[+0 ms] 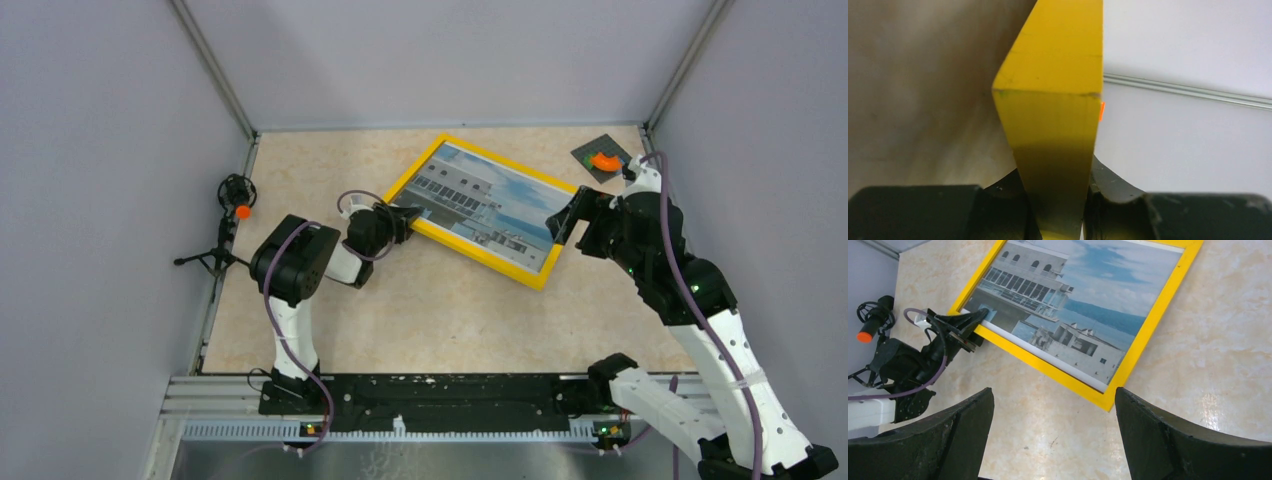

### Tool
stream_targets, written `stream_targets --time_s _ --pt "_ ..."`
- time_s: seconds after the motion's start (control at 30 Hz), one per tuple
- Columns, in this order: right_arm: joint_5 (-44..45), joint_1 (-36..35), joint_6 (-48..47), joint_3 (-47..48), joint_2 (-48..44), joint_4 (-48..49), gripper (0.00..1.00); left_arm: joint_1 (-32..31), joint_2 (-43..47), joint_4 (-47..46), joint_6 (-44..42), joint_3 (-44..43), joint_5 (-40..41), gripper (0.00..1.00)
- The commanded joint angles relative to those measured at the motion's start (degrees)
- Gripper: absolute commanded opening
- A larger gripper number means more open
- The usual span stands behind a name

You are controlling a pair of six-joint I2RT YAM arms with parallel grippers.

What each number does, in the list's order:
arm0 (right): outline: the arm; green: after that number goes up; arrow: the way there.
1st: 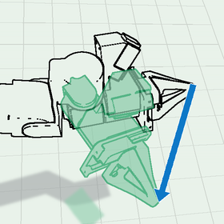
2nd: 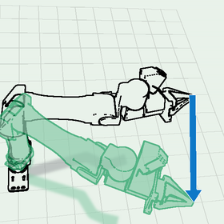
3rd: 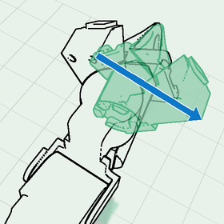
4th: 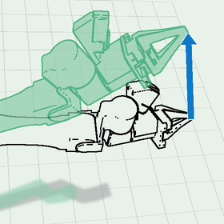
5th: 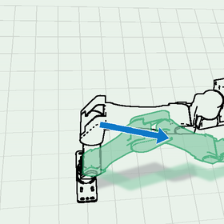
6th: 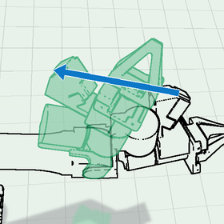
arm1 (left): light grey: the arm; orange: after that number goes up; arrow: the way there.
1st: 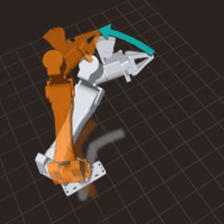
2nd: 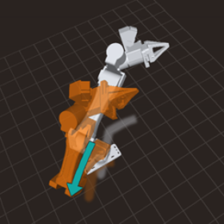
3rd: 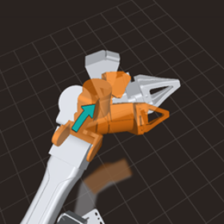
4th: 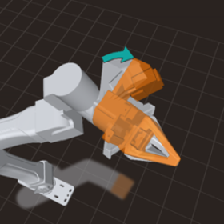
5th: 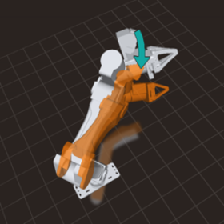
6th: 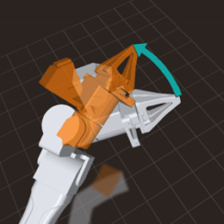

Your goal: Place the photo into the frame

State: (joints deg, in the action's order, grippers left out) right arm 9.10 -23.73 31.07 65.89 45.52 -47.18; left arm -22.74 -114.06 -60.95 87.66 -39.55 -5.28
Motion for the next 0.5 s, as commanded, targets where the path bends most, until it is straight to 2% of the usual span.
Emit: stream_targets --time_s 0.0,0.03,0.13,0.2,0.23,0.3,0.47 --pt "0.0 0.26 -0.07 -0.56 -0.09 2.69 0.88 4.54 -1.61 6.22 -7.71 -2.96 -2.87 0.0" --pt "-0.1 0.26 0.05 -0.79 -0.08 2.96 0.88 5.28 -1.93 8.95 -9.11 -4.66 -4.72 0.05" --pt "-0.89 0.28 0.25 -1.58 0.24 3.78 0.88 7.34 -1.04 17.13 -12.35 -8.42 -10.75 0.46" --pt "-1.69 0.26 -0.08 -1.46 0.7 3.97 0.89 7.53 2.91 24.6 -14.13 -8.03 -8.6 0.78" --pt "-1.65 0.3 -0.25 -1.08 1.04 3.64 0.9 7.54 5.39 30.37 -15.01 -8.38 -6.71 0.89" --pt "-1.95 0.26 -0.83 0.29 1.67 2.6 0.92 7.58 10.02 41.76 -16.45 -9.19 -2.19 0.96" --pt "-1.78 0.26 -3.74 5.16 2.29 -0.97 0.99 10.98 18.87 75.42 -11.64 -15.74 7.48 0.99"
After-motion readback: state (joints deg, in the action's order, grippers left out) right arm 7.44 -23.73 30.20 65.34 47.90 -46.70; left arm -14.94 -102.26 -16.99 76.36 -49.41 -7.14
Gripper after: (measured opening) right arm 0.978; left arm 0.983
